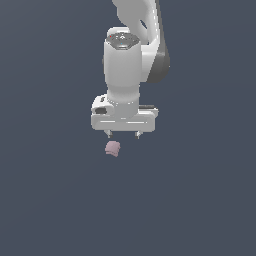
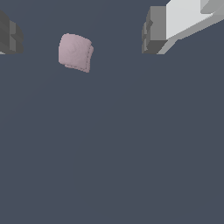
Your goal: Pick up the object and move it to a goal position.
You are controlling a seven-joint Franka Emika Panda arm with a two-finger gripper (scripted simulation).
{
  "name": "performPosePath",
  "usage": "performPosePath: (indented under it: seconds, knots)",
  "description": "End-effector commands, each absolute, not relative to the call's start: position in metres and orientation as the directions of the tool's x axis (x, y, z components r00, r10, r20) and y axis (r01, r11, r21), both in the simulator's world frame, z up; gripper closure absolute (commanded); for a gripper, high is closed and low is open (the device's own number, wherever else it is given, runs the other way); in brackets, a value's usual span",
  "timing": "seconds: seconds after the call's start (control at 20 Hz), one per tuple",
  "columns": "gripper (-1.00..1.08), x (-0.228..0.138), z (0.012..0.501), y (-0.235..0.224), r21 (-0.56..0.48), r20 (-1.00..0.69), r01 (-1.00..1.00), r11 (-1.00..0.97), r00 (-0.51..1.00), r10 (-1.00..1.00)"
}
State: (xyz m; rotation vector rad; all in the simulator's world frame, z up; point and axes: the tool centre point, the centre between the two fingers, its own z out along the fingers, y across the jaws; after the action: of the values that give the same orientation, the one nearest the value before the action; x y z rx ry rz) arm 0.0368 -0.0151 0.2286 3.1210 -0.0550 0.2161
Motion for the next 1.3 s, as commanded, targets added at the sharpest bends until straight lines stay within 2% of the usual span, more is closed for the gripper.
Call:
performPosePath:
  seconds: [0.0,0.3,0.8,1.25]
  knots:
    - [-0.92,0.037,0.23,-0.015,0.011,0.139,-0.036,-0.999,0.99,-0.034]
    - [-0.92,0.028,0.201,-0.027,0.003,0.112,-0.079,-0.997,0.991,-0.079]
    - [-0.92,-0.016,0.104,-0.07,-0.002,0.015,-0.247,-0.969,0.969,-0.247]
    - [-0.92,-0.023,0.089,-0.075,0.0,0.001,-0.268,-0.964,0.964,-0.268]
